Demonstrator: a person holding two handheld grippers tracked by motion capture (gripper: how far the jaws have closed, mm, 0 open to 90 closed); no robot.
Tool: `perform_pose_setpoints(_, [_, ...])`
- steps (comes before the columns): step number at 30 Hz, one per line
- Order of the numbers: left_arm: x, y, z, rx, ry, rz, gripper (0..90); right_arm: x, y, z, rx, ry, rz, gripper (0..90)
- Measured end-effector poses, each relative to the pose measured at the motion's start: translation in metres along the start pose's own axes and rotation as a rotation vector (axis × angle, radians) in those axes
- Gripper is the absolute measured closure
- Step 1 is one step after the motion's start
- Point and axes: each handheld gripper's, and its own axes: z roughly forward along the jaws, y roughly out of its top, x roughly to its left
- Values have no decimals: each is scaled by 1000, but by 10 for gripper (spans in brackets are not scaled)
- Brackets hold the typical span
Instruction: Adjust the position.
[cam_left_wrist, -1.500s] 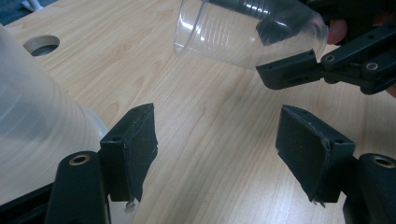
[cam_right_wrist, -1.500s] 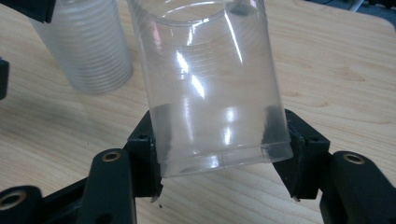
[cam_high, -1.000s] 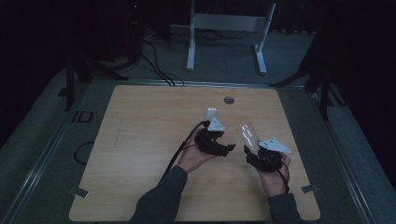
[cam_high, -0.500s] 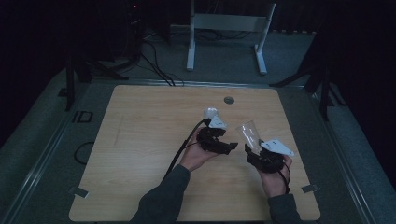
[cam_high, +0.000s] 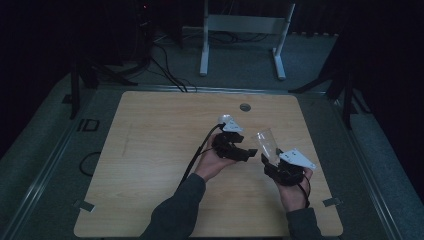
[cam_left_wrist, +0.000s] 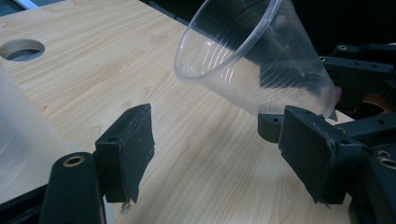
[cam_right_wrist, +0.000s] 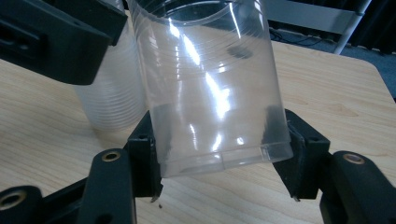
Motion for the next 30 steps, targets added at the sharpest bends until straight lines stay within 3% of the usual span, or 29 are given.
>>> perform_pose_setpoints(30, [-6, 13, 11, -42, -89, -59, 255, 0, 1, -3, -57, -18, 13, 416])
